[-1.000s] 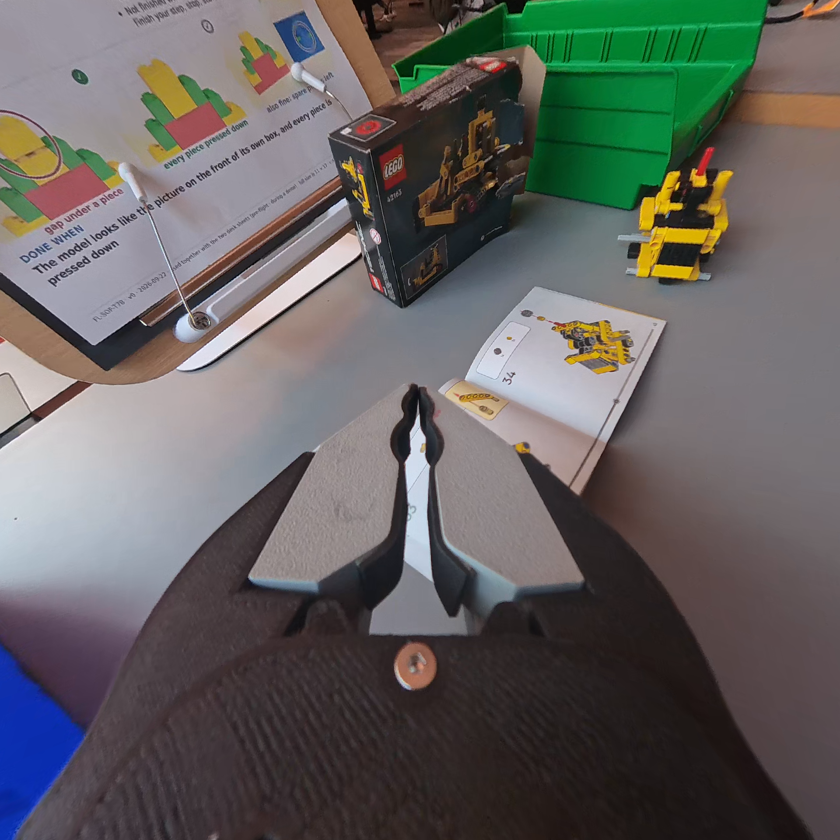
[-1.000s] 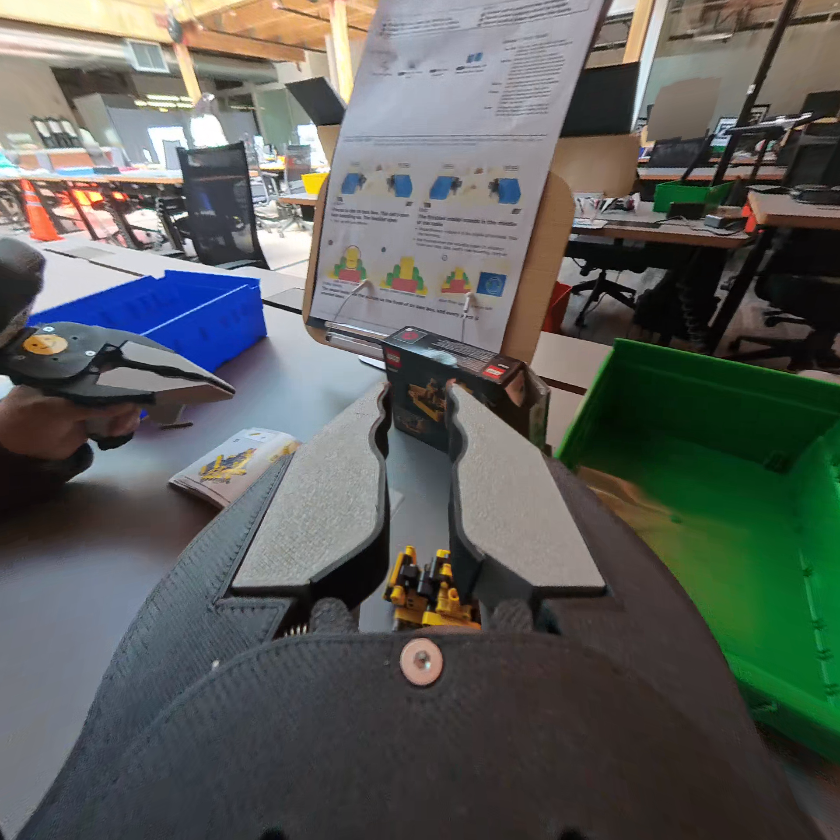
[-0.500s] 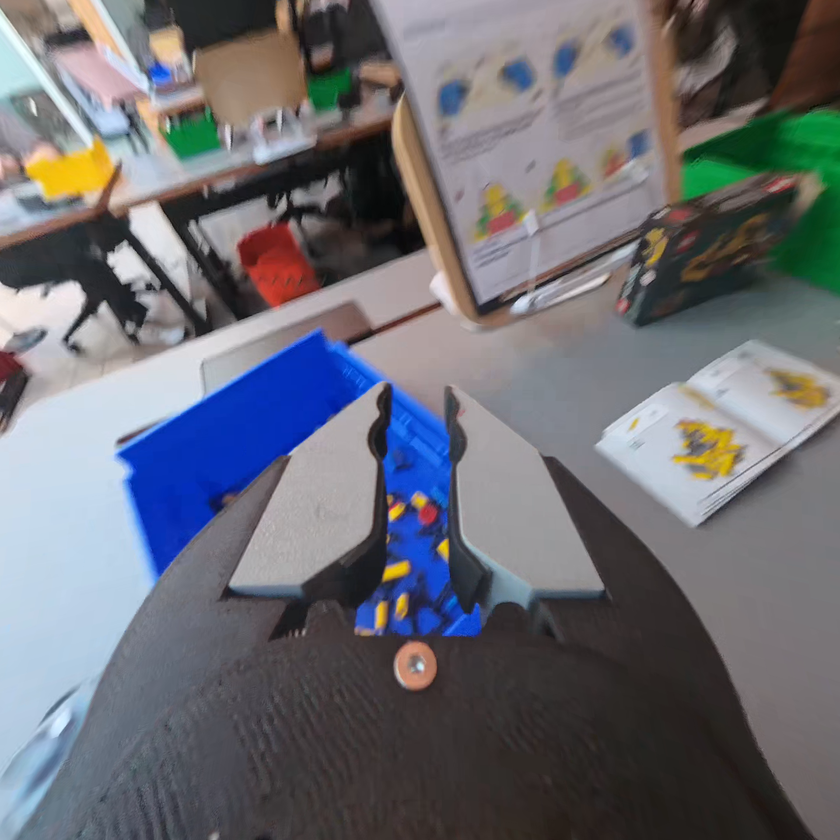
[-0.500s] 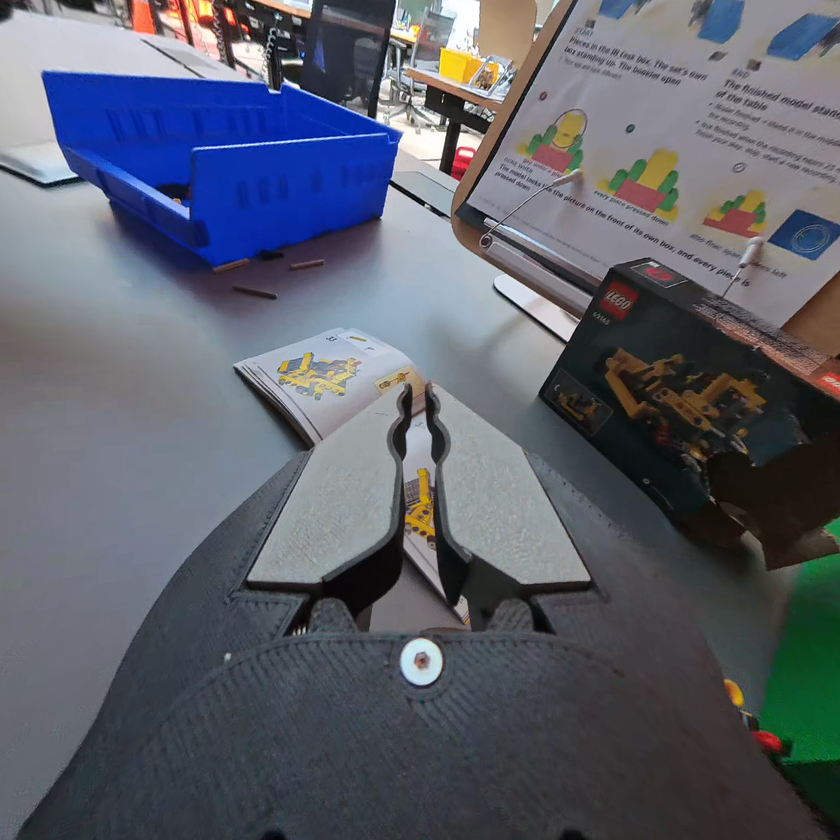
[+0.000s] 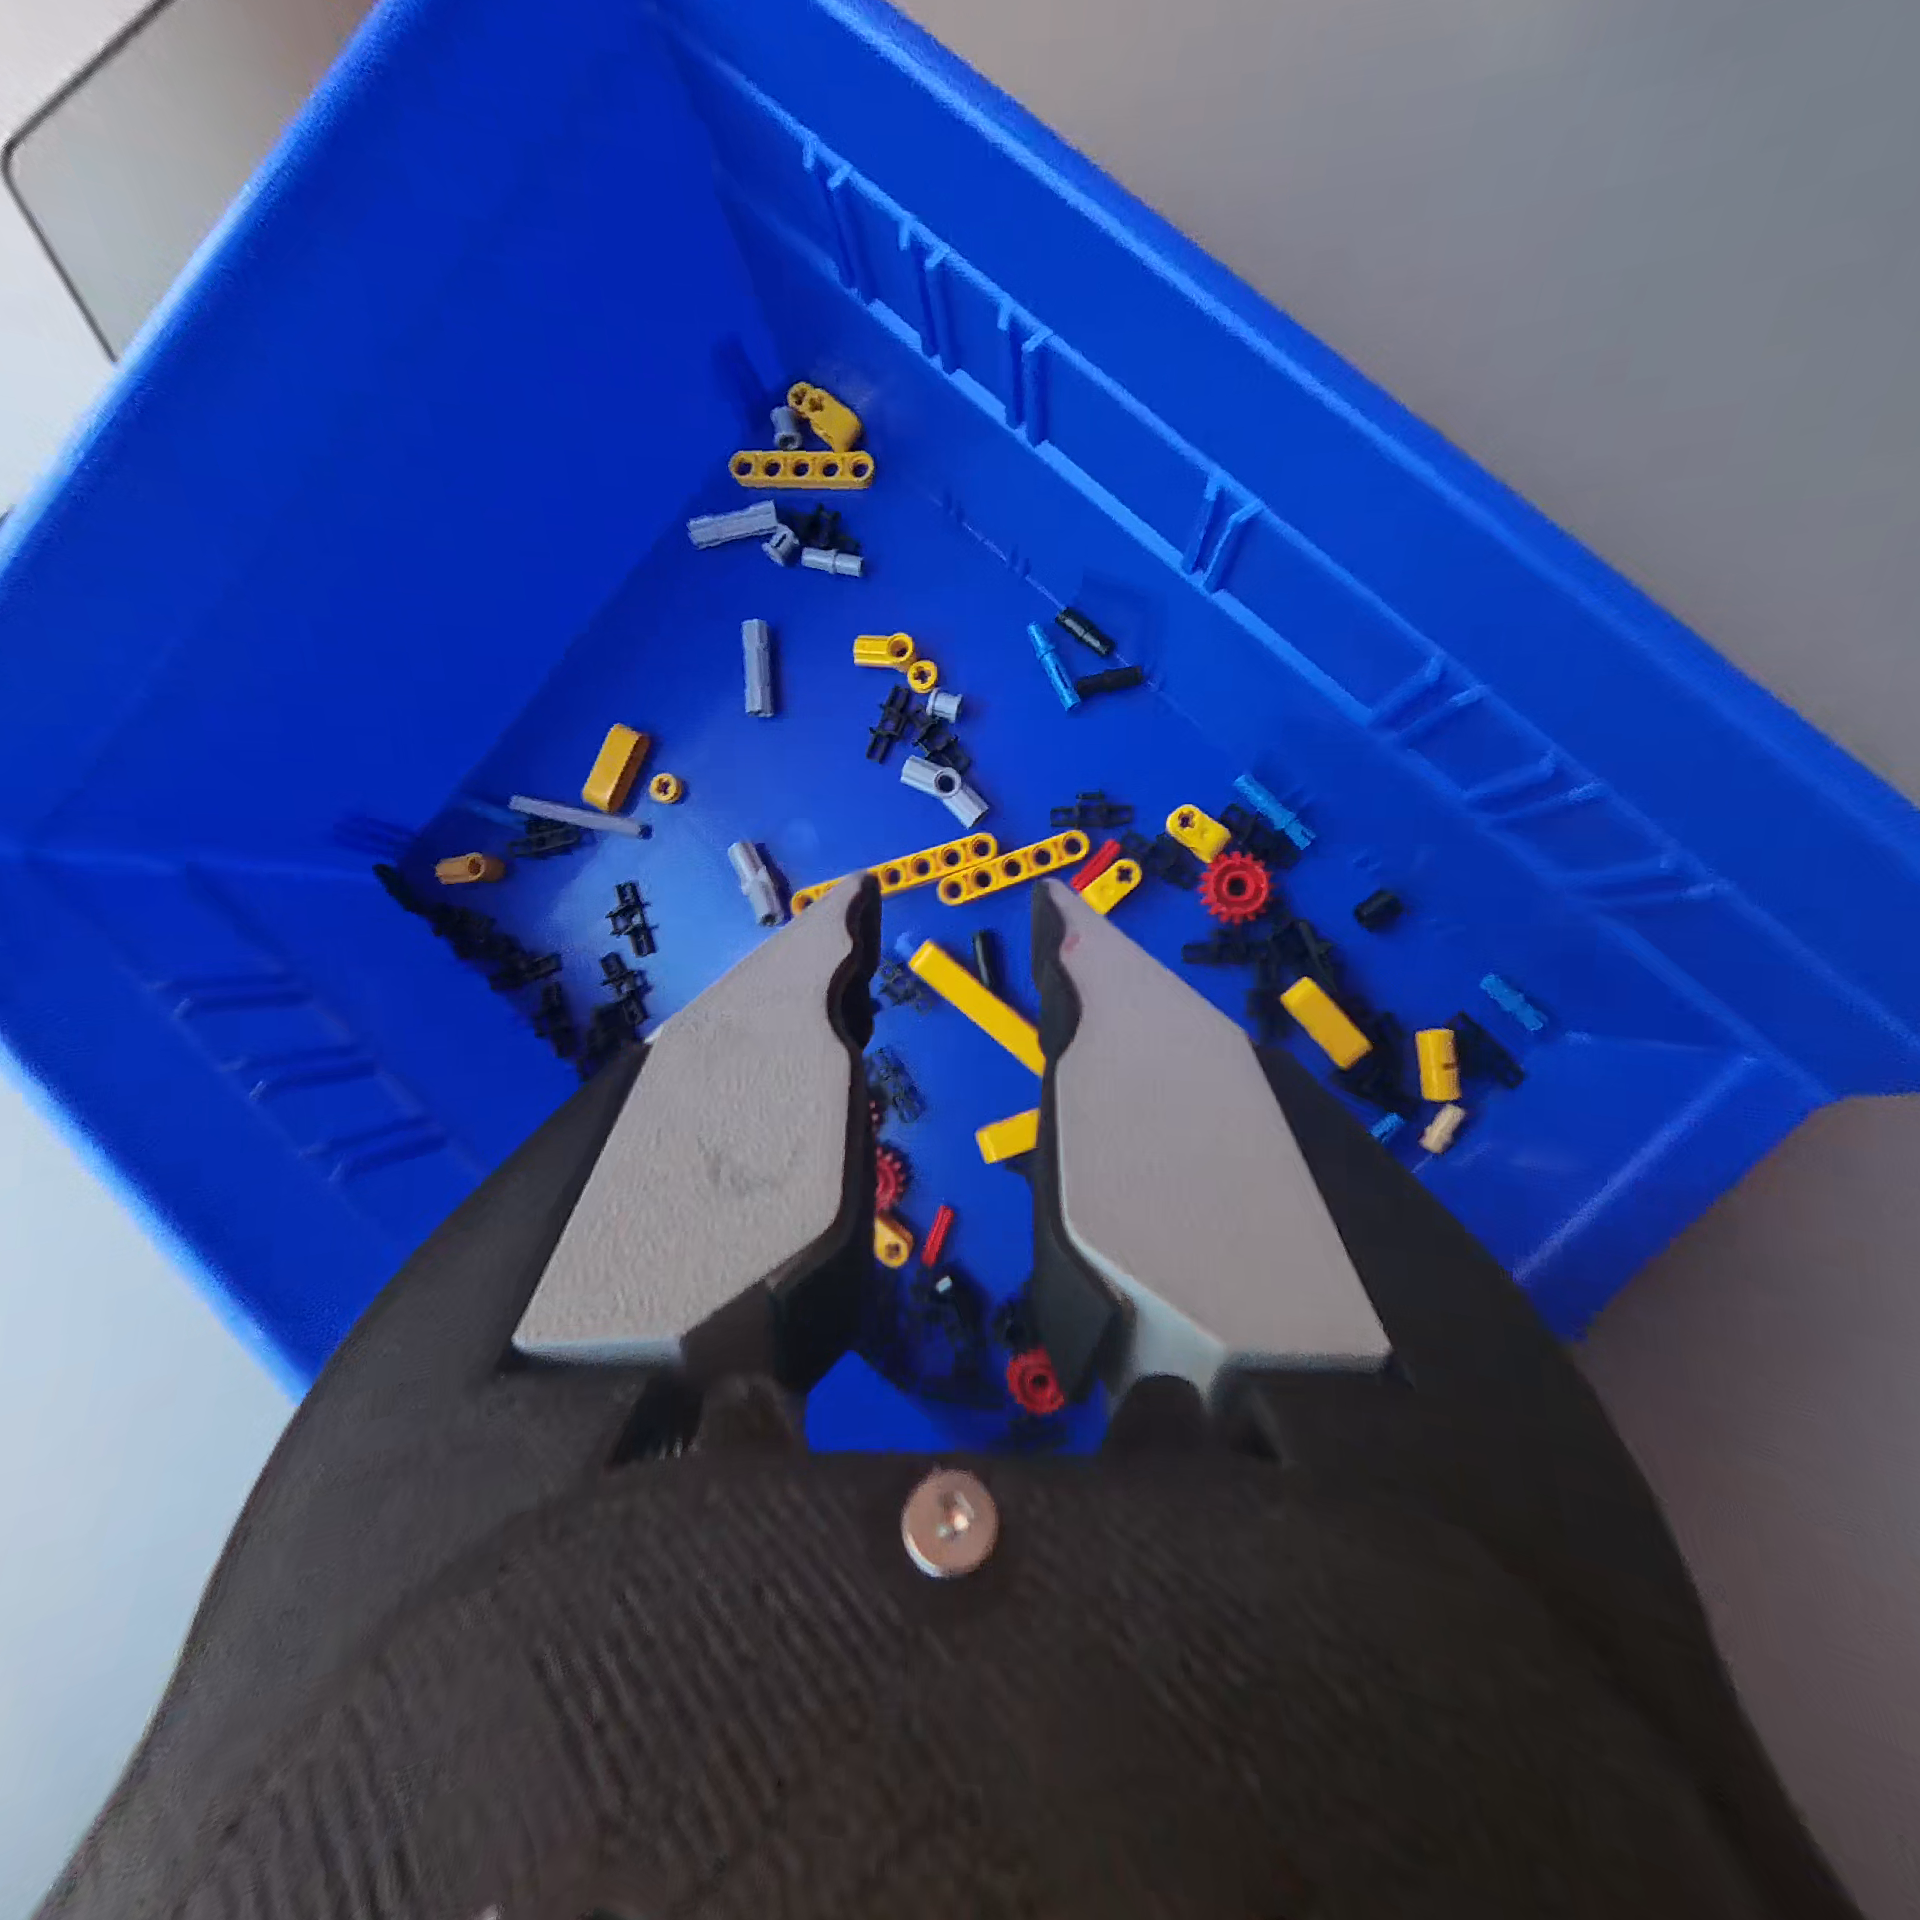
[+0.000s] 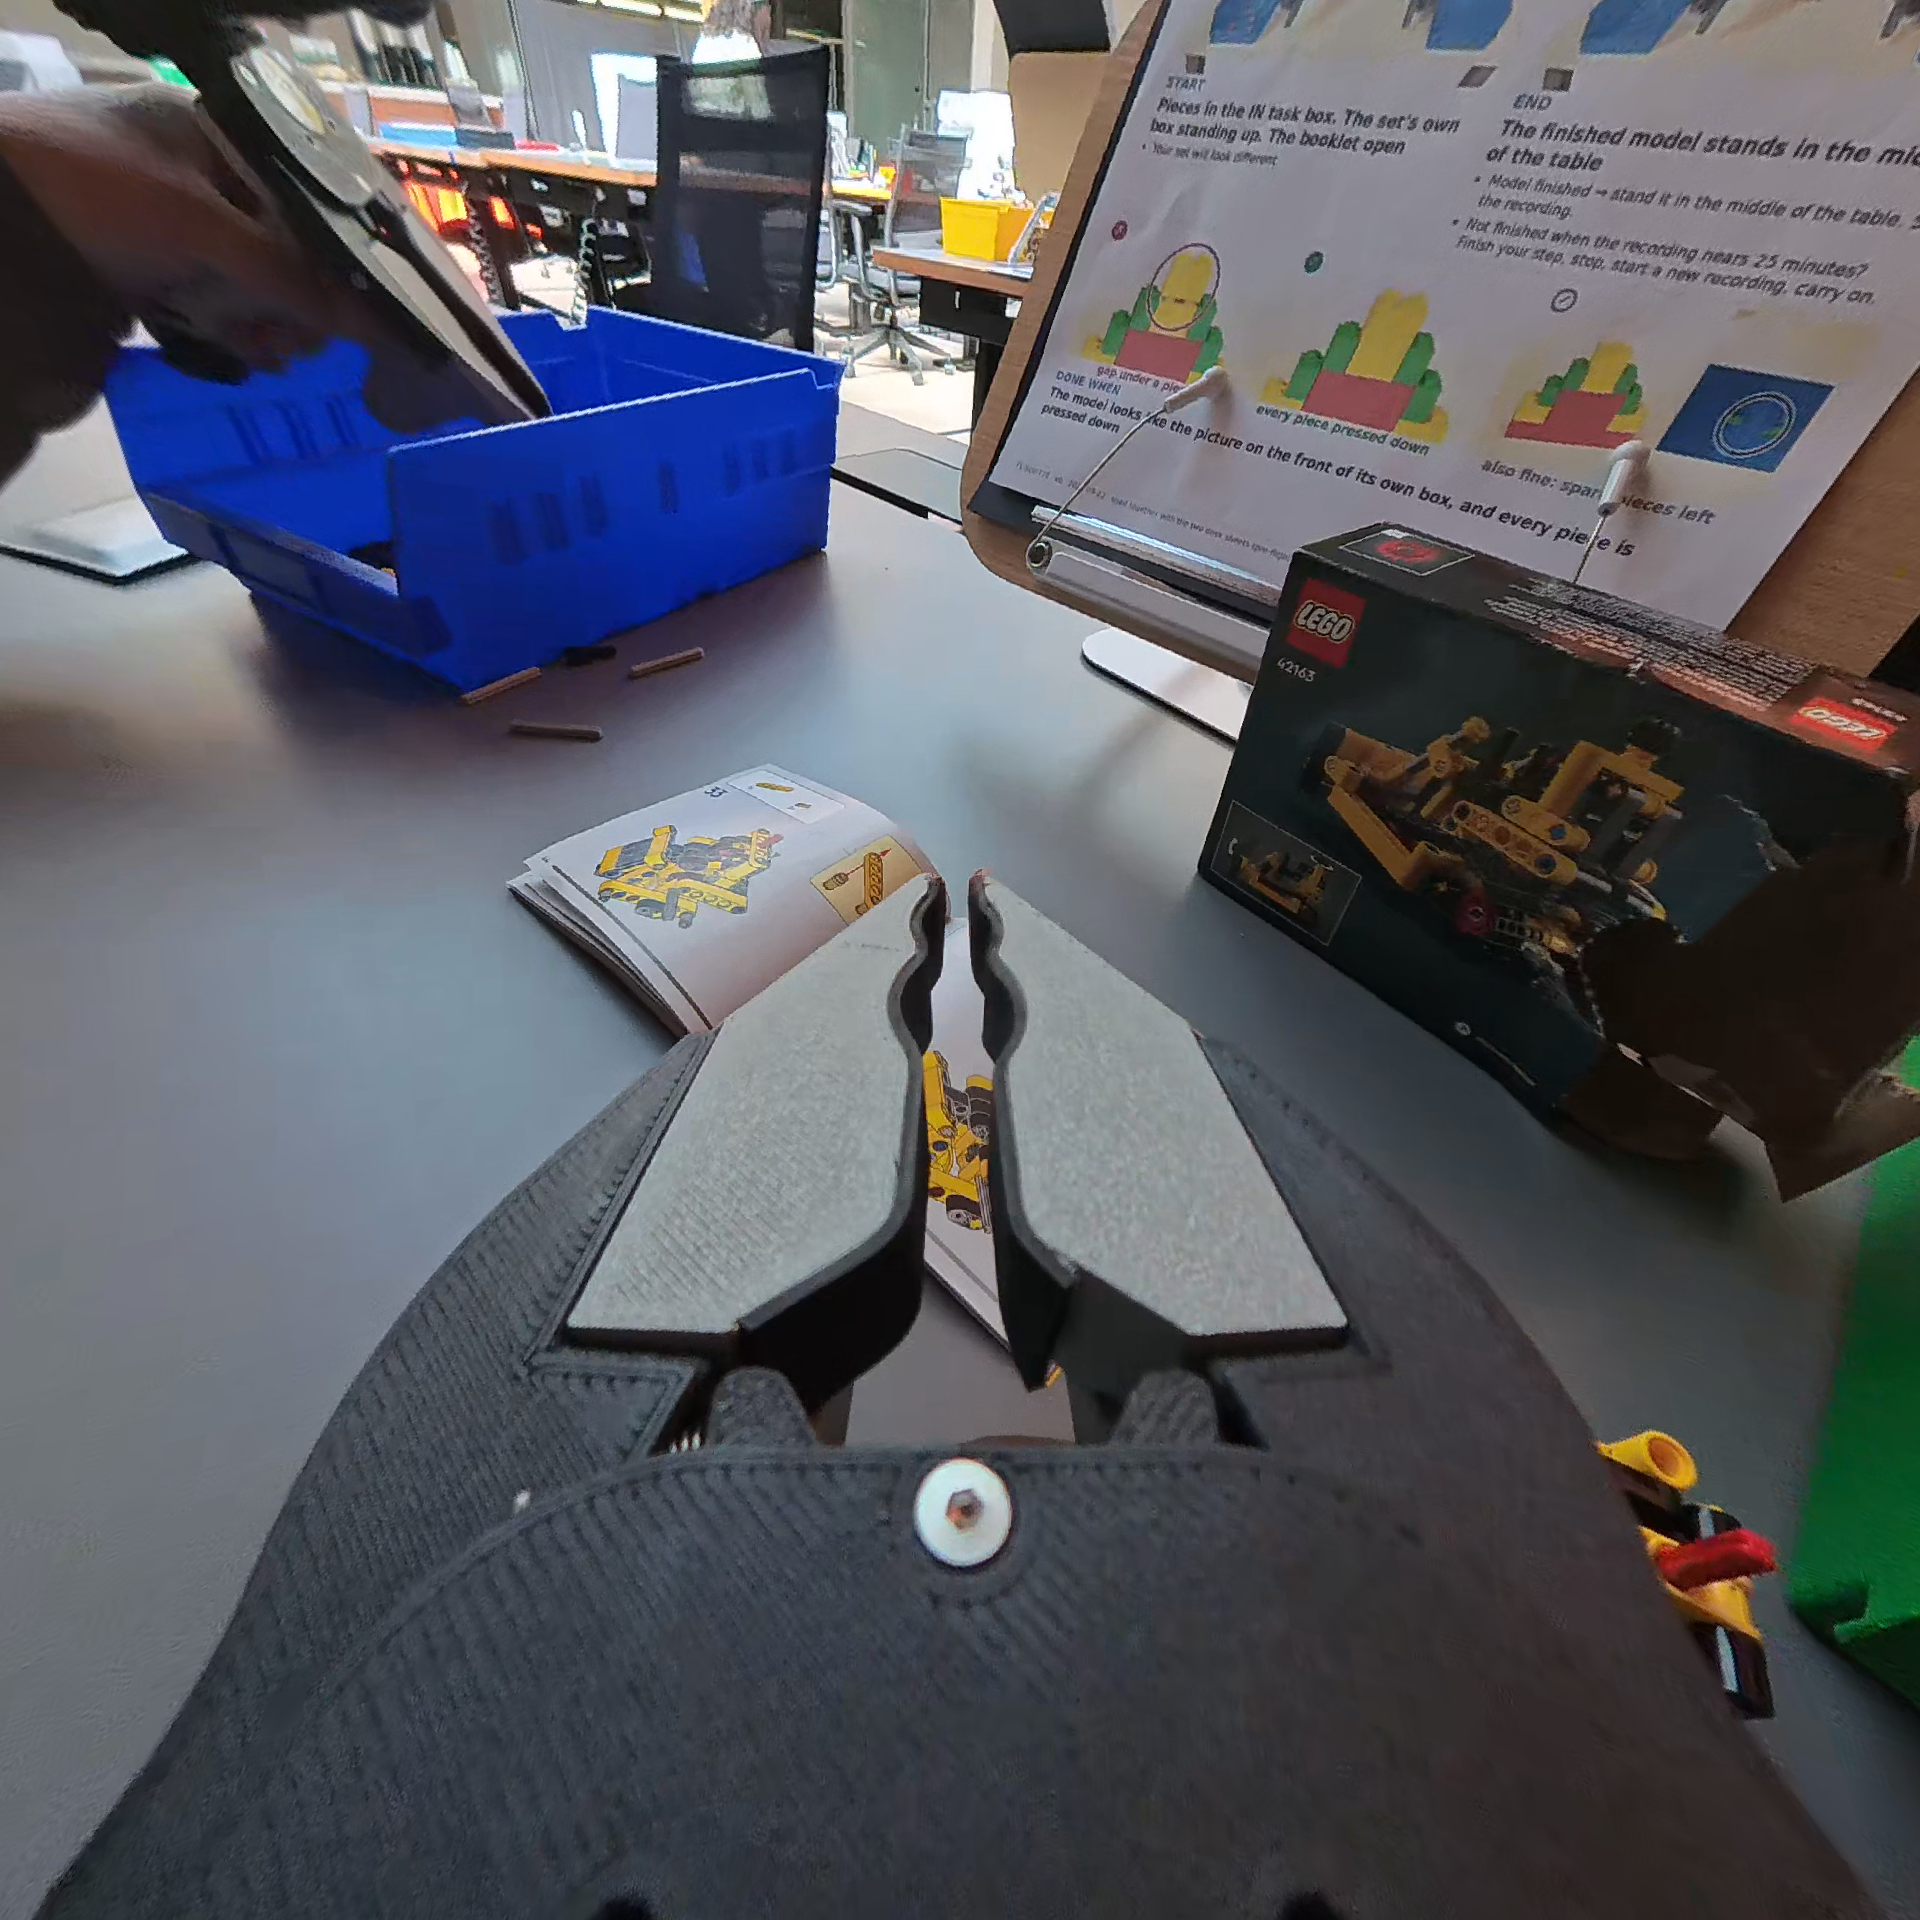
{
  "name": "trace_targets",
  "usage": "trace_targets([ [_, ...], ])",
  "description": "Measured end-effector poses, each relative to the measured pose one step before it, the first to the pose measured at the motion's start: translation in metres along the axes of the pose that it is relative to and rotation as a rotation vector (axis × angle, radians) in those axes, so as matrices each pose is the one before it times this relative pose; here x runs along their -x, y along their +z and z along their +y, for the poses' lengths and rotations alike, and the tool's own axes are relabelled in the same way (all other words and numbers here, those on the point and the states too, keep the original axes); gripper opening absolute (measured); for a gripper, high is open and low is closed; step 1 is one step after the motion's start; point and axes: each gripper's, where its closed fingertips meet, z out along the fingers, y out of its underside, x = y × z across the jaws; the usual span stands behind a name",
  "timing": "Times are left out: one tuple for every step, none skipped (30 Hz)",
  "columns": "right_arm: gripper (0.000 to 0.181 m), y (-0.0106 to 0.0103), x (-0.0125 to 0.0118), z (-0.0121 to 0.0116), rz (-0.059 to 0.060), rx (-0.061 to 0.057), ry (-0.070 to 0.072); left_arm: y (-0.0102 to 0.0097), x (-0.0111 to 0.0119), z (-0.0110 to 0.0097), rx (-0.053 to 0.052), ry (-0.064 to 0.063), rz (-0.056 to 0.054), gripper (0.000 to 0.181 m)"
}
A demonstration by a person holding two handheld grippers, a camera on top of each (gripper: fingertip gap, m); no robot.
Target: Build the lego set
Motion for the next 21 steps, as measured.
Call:
trace_targets([
  [0.001,-0.00053,0.00042,-0.00058,0.0014,-0.0034,-0.0040,0.00370,-0.00422,-0.00297,-0.0015,0.0067,0.0115,0.025],
  [0.001,-0.00007,0.00056,0.00013,0.0008,0.0006,-0.0048,0.00332,-0.00337,-0.00325,-0.0046,0.0035,0.0070,0.023],
  [0.001,0.00029,0.00094,0.00058,-0.0010,0.0041,-0.0043,0.00296,-0.00314,-0.00272,-0.0030,0.0022,0.0065,0.023],
  [0.001,0.00053,0.00095,0.00080,-0.0023,0.0054,-0.0044,0.00285,-0.00297,-0.00205,-0.0014,0.0022,0.0061,0.023],
  [0.001,0.00066,0.00120,0.00065,-0.0031,0.0046,-0.0055,0.00294,-0.00217,-0.00086,0.0036,0.0016,0.0018,0.023],
  [0.001,0.00048,0.00147,0.00048,-0.0047,0.0039,-0.0058,0.00275,-0.00127,0.00038,0.0098,0.0016,-0.0034,0.024],
  [0.001,0.00070,0.00156,0.00057,-0.0057,0.0042,-0.0053,0.00236,-0.00033,0.00065,0.0095,0.0013,-0.0080,0.024],
  [0.001,0.00064,0.00132,0.00086,-0.0043,0.0055,-0.0047,0.00196,-0.00099,0.00001,0.0030,-0.0024,-0.0031,0.024],
  [0.002,0.00074,0.00068,0.00091,-0.0011,0.0070,-0.0047,0.00161,-0.00237,-0.00058,-0.0034,-0.0093,0.0082,0.024],
  [0.002,0.00074,0.00037,0.00098,0.0023,0.0069,-0.0054,0.00119,-0.00293,-0.00108,-0.0079,-0.0136,0.0129,0.024],
  [0.002,0.00059,0.00032,0.00060,0.0024,0.0054,-0.0066,0.00109,-0.00282,-0.00048,-0.0069,-0.0110,0.0141,0.025],
  [0.002,0.00024,0.00087,0.00035,0.0000,0.0030,-0.0071,0.00123,-0.00187,0.00063,-0.0007,-0.0073,0.0089,0.026],
  [0.002,0.00015,0.00092,0.00012,-0.0016,0.0016,-0.0064,0.00136,-0.00021,0.00139,0.0043,-0.0061,0.0010,0.027],
  [0.002,0.00023,0.00090,0.00016,-0.0016,0.0020,-0.0053,0.00147,0.00073,0.00128,0.0048,-0.0061,-0.0029,0.028],
  [0.002,0.00003,0.00070,0.00011,-0.0010,0.0020,-0.0049,0.00154,0.00090,0.00049,-0.0002,-0.0084,-0.0036,0.029],
  [0.002,0.00007,0.00049,-0.00005,-0.0007,0.0014,-0.0045,0.00152,0.00058,-0.00058,-0.0065,-0.0125,-0.0016,0.029],
  [0.002,0.00008,0.00048,-0.00006,-0.0003,0.0013,-0.0038,0.00152,-0.00113,-0.00074,-0.0088,-0.0128,0.0062,0.029],
  [0.002,-0.00007,0.00017,-0.00007,0.0010,0.0009,-0.0040,0.00122,-0.00201,-0.00072,-0.0082,-0.0082,0.0086,0.030],
  [0.002,-0.00008,-0.00010,-0.00019,0.0026,0.0007,-0.0045,0.00098,-0.00165,-0.00075,-0.0080,-0.0039,0.0026,0.030],
  [0.002,-0.00008,-0.00033,0.00013,0.0037,0.0016,-0.0045,0.00070,-0.00061,-0.00086,-0.0083,-0.0041,-0.0041,0.030],
  [0.002,-0.00011,-0.00033,0.00019,0.0039,0.0020,-0.0042,0.00023,0.00012,-0.00147,-0.0112,-0.0101,-0.0055,0.030],
])
